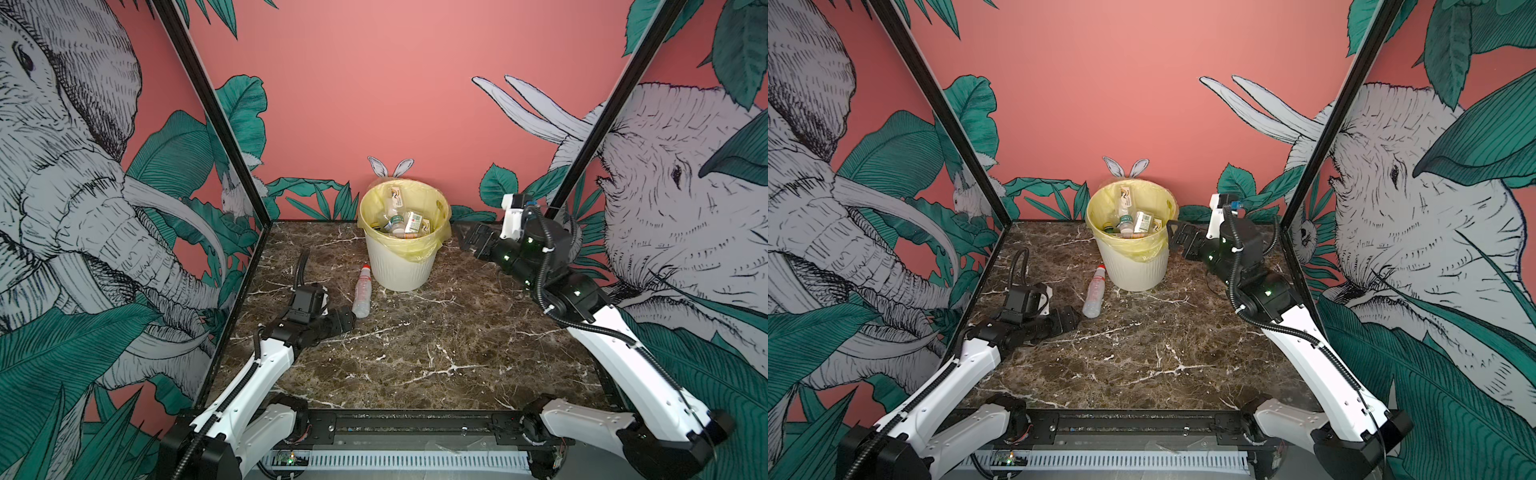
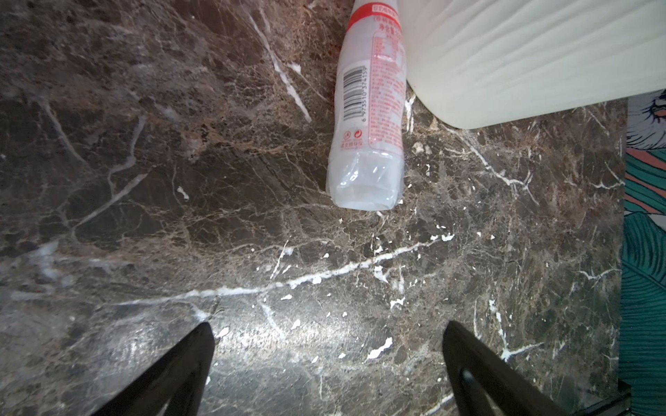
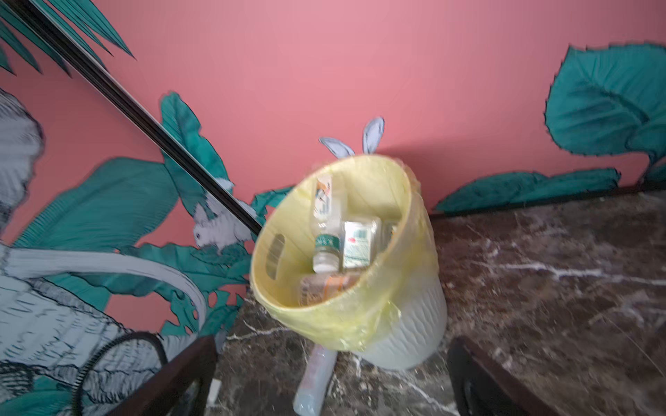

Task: Throw the plastic bottles in the bin
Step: Throw the plastic bottle into the trash bin, then pick up the plastic bottle from the center of the table.

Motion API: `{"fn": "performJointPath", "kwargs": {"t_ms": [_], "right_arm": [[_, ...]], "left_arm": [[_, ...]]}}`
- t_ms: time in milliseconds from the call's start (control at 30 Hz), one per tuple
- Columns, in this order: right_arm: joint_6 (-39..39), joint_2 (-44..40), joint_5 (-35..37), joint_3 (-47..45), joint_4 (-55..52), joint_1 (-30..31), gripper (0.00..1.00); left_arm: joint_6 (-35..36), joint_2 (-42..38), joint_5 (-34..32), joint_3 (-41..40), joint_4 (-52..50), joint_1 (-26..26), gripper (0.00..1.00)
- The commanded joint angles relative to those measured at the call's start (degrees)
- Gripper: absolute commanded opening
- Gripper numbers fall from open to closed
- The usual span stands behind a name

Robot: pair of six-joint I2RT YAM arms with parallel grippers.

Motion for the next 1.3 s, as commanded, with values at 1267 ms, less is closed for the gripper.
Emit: {"fn": "performJointPath", "kwargs": {"t_ms": [1267], "right_arm": [[12.11, -7.62, -1.77, -33.78, 6.99, -1.15, 0.99]], "left_arm": [[1.22, 7.01, 3.16, 5.38, 4.64, 0.17, 0.99]]}}
